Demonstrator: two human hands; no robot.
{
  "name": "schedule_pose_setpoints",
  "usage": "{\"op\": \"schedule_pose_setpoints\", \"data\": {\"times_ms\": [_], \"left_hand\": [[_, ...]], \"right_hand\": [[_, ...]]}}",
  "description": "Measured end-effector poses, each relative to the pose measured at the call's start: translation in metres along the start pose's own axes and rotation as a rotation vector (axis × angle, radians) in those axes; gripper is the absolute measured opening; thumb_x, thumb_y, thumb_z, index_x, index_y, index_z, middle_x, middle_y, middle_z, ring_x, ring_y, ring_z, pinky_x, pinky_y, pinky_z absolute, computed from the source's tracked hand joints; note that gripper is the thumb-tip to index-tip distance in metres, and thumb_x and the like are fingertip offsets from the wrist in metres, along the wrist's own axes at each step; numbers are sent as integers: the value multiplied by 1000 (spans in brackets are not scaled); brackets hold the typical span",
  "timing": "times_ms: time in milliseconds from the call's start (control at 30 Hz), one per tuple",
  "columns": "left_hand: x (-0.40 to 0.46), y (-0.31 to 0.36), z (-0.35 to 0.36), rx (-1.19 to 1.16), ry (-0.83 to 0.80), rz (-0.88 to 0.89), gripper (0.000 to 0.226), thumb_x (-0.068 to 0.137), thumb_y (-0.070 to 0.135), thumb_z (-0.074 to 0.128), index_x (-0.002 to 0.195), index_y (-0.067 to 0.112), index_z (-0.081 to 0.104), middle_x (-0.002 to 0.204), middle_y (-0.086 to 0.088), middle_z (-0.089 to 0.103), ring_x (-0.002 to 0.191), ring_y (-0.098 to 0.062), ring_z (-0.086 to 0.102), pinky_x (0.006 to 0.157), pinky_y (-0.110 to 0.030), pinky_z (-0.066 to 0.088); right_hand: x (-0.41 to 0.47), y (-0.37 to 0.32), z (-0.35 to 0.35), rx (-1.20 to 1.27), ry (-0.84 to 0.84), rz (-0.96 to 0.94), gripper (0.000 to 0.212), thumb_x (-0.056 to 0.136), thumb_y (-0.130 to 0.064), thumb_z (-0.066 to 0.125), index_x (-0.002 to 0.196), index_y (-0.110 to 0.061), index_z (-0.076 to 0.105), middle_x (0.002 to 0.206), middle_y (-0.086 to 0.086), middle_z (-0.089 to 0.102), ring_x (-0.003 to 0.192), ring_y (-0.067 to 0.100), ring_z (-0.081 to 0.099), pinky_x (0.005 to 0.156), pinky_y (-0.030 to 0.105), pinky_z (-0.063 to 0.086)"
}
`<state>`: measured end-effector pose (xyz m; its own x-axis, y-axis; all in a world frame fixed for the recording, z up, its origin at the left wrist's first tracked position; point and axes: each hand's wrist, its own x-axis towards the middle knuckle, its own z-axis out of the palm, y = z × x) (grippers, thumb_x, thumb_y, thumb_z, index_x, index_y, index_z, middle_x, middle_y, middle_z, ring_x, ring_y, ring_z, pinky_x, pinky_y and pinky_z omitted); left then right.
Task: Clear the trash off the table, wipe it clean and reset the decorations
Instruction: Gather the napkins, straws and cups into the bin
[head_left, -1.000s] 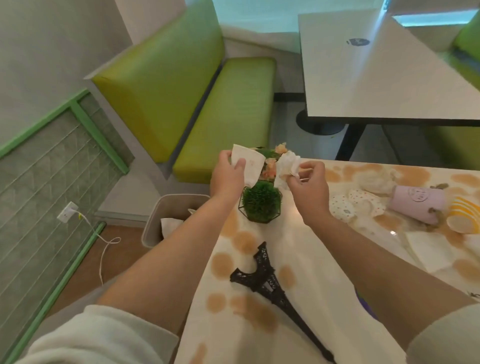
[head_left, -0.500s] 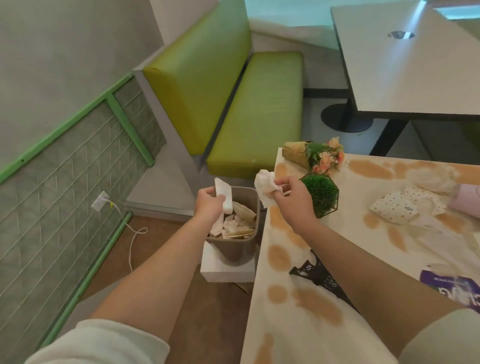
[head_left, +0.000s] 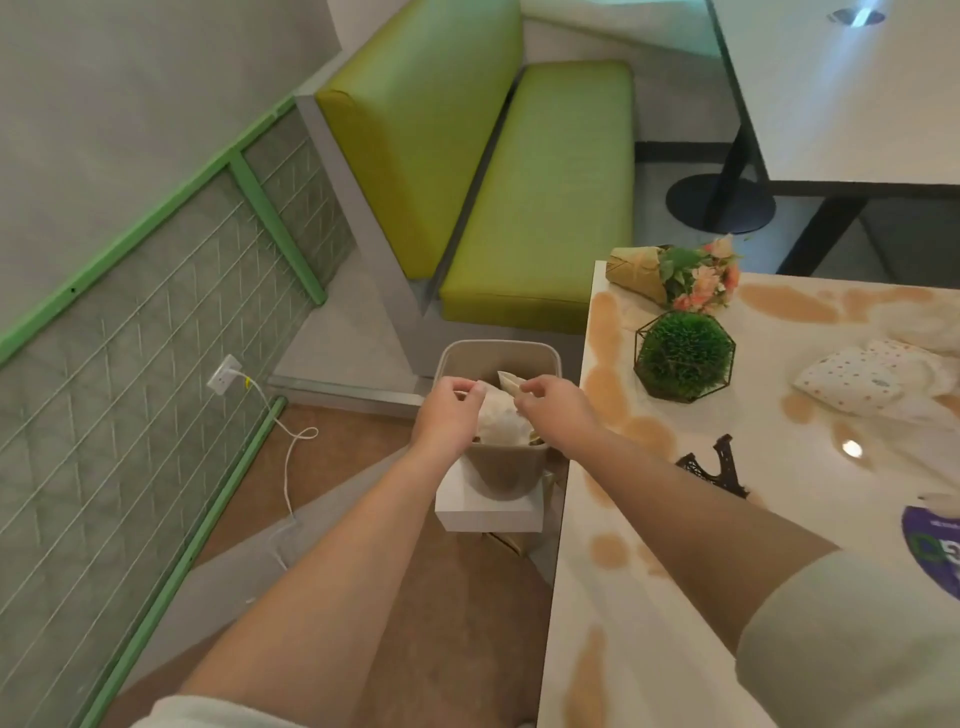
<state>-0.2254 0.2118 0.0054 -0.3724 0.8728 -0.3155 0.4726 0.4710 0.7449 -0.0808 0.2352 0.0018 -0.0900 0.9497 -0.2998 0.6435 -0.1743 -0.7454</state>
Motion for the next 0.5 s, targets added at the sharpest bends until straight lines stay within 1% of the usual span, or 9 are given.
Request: {"op": "schedule_pose_setpoints", "data": {"times_ms": [67,133,167,233,267,333,400,433,500], "left_hand": [[-6,5,4,1,-20,37,15,96,36,52,104,25,58,100,7,61,90,-14,58,72,-29,43],[-13,11,9,7,-42,56,16,96,37,51,104,25,58,101,6,62,92,-16,59,75,-31,46],[-20,18,14,17,-55,69,17,97,37,51,105,24,58,101,7,61,92,-16,59,77,-31,47],[-27,28,20,27,-65,83,18,97,37,50,107,24,57,100,8,59,92,-15,57,81,-33,49],[-32,36,26,28,-76,99,17,97,37,50,106,24,57,100,8,60,93,-15,57,84,-34,49],[-46,53,38,30,-118,143,18,97,37,50,107,24,58,104,7,62,97,-16,57,88,-35,48],[-62,70,52,45,-173,199,21,98,38,50,110,22,58,103,7,62,97,-16,57,83,-33,46],[-70,78,58,59,-198,227,24,98,39,49,112,22,58,103,7,61,96,-15,56,80,-32,44],[-89,93,73,76,-240,272,27,98,41,49,114,21,58,107,5,63,98,-16,58,78,-31,42]], "right_hand": [[-9,3,-6,0,6,1,30,97,-25,54,124,-18,64,120,3,66,102,21,63,76,33,55],[-18,2,-19,45,68,-18,25,96,-22,54,117,-18,67,113,2,67,97,18,62,78,32,53],[-25,4,-33,75,106,-27,22,96,-20,54,113,-18,67,107,0,67,92,16,62,74,31,52],[-32,4,-52,126,149,-35,18,95,-20,53,107,-19,67,93,-5,64,78,12,58,60,25,43],[-39,7,-64,152,172,-36,17,95,-21,53,104,-20,66,88,-5,63,73,12,56,56,24,40],[-53,19,-87,184,231,-32,16,94,-25,54,102,-21,68,89,0,66,74,15,58,59,28,43],[-68,35,-110,174,280,-4,16,93,-29,56,101,-23,67,93,-2,67,83,16,61,64,29,44],[-75,44,-121,165,300,13,15,93,-29,55,101,-23,67,93,-3,67,84,16,60,63,28,43],[-90,63,-143,169,346,56,13,93,-26,55,98,-24,66,91,-4,65,78,15,59,58,26,40]]}}
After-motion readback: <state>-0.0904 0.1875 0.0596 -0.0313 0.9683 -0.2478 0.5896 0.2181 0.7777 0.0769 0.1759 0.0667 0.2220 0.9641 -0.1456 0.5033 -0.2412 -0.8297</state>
